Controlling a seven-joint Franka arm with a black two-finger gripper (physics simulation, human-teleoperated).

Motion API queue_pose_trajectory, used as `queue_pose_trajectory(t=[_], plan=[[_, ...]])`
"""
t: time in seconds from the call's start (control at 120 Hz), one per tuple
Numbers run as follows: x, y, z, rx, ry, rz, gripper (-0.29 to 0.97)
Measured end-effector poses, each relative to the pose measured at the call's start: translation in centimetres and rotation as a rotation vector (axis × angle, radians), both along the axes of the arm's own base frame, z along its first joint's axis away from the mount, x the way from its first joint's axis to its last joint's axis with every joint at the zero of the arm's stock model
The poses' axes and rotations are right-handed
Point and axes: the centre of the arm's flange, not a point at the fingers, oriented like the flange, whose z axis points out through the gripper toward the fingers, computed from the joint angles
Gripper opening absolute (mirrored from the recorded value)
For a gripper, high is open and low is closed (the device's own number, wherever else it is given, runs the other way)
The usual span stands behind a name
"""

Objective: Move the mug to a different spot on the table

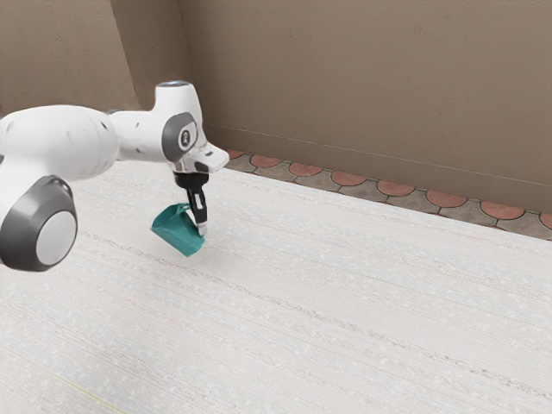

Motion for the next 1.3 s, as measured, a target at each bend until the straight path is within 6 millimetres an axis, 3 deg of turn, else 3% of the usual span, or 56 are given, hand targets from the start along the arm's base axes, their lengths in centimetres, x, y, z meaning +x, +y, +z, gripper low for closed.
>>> queue_pose_trajectory(t=[0.275, 0.725, 1.133, 1.3], plan=[[-0.8, -4.0, -0.3, -0.002, 0.014, -0.033, -0.05], [-2.1, -3.6, -3.7, 0.011, 0.053, 0.005, -0.05], [-2.5, -3.5, -4.9, 0.022, 0.054, 0.028, -0.09], [-2.6, -3.5, -5.0, 0.013, 0.06, 0.032, 0.19]])
